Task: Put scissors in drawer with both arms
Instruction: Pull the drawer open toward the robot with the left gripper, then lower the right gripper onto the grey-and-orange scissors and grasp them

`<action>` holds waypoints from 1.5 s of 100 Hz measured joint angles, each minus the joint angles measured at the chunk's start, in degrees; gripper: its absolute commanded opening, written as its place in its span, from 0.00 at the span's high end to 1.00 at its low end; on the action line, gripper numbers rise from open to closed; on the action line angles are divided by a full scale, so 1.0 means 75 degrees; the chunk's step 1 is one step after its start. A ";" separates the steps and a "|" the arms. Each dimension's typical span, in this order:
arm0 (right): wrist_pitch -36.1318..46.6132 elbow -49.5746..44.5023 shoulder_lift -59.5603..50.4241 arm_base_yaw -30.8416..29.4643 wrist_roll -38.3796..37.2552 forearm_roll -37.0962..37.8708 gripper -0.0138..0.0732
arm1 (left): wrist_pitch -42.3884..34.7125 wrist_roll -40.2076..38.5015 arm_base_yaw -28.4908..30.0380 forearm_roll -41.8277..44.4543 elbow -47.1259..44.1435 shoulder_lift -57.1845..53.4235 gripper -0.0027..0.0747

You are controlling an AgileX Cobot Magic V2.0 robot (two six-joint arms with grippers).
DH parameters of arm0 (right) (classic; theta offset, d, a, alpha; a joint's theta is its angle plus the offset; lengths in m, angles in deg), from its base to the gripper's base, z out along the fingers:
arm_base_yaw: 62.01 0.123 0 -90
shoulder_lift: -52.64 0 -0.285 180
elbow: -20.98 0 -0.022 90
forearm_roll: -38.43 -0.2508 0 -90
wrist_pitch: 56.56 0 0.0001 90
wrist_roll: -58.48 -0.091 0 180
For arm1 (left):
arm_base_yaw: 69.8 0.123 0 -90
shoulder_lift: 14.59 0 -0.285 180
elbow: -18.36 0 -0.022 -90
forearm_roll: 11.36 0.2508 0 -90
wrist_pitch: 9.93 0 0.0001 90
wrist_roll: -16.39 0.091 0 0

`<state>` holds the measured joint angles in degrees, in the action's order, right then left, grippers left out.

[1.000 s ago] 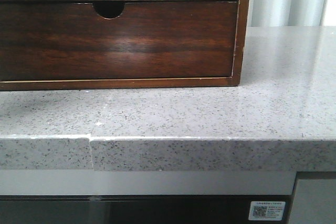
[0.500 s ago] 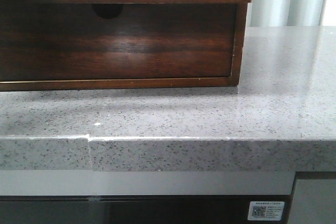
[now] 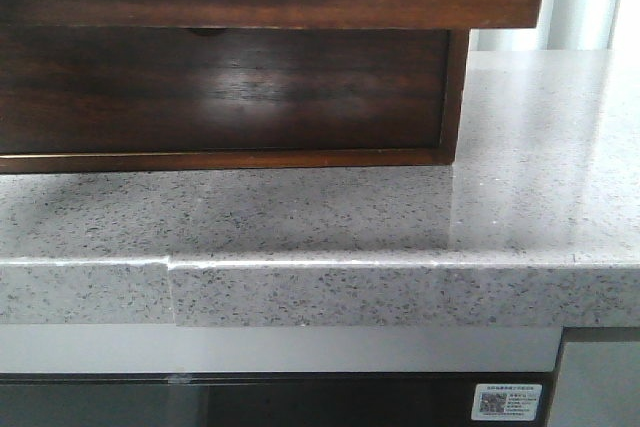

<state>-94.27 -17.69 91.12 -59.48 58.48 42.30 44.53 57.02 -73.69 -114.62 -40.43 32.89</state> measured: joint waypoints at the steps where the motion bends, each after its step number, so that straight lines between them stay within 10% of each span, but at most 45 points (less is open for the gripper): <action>1: 0.0000 0.0000 0.0000 0.0000 0.0000 0.0000 0.26 | -0.0001 -0.0021 0.0000 0.0021 0.0000 -0.0017 0.99; 40: 0.0000 0.0000 0.0000 0.0000 0.0000 0.0000 0.26 | -0.0090 0.0612 0.0000 0.0904 0.0000 -0.0197 0.53; 77: 0.0000 0.0000 0.0000 0.0000 0.0000 0.0084 0.26 | 0.0271 0.0726 0.0000 0.2506 0.0164 -0.0441 0.53; 124: -0.0544 0.0031 0.0120 -0.0332 -0.1316 0.1128 0.26 | 0.0961 -0.2861 0.0000 0.9212 0.2761 -0.2138 0.53; 150: -0.1462 0.0624 0.1358 -0.0966 -0.1889 0.1508 0.26 | 0.0784 -0.2991 -0.0191 1.0663 0.3822 -0.2191 0.53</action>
<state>-105.24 -13.01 101.31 -66.72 44.32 53.62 50.42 34.59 -75.12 -34.64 -11.77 16.46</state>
